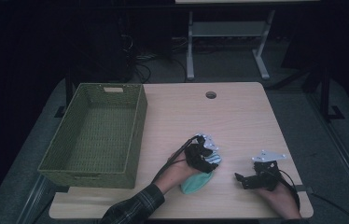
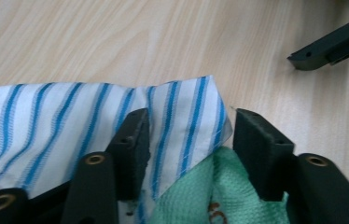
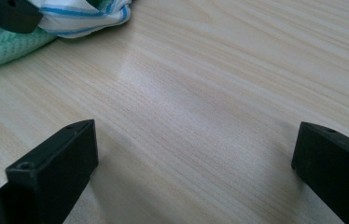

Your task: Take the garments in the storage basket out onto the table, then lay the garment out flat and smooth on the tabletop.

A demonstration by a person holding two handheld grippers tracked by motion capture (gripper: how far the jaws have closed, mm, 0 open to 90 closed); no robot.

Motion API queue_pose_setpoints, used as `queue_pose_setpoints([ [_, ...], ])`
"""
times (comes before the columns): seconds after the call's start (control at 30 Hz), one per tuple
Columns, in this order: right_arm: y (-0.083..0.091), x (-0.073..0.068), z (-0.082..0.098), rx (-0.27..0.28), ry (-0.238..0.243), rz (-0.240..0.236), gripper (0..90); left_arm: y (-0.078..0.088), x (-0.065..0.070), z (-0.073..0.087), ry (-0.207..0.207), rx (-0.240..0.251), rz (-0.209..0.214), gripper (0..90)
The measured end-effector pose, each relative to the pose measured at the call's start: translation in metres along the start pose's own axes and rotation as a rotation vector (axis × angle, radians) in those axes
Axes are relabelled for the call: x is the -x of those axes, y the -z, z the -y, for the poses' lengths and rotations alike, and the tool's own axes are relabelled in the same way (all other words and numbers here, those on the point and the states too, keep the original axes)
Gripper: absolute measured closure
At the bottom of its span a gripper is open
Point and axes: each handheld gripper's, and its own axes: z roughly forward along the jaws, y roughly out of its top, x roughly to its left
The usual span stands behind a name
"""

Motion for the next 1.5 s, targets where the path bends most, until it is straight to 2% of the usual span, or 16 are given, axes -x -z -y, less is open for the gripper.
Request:
queue_pose_setpoints([
  [0.3,0.0,0.0,0.0,0.0,-0.001,0.0,0.1,0.001,-0.004,0.004,0.027,0.02,-0.011,72.2],
  [0.37,0.0,0.0,0.0,0.0,0.0,0.0,0.1,0.005,-0.006,0.004,0.05,0.053,0.003,78.3],
  [0.47,0.0,0.0,0.0,0.0,0.0,-0.001,0.1,0.013,-0.008,0.004,0.065,0.089,0.014,82.1],
  [0.8,0.0,0.0,0.0,0.0,-0.001,-0.001,0.1,0.054,-0.017,0.001,0.115,0.222,0.045,82.7],
  [0.9,0.0,0.0,0.0,0.0,0.0,-0.001,0.1,0.066,-0.021,0.001,0.124,0.251,0.042,82.7],
  [1.2,0.0,0.0,0.0,0.0,-0.001,-0.001,0.1,0.095,-0.033,0.01,0.161,0.301,0.025,82.7],
  [1.4,0.001,0.0,0.0,-0.002,-0.003,0.003,0.2,0.103,-0.037,0.015,0.167,0.317,0.018,82.8],
  [1.43,0.001,0.0,0.0,-0.008,-0.008,0.007,2.7,0.104,-0.038,0.015,0.168,0.32,0.015,82.8],
  [1.5,0.006,-0.001,-0.002,-0.009,0.002,-0.01,20.0,0.105,-0.038,0.015,0.169,0.324,0.017,82.8],
])
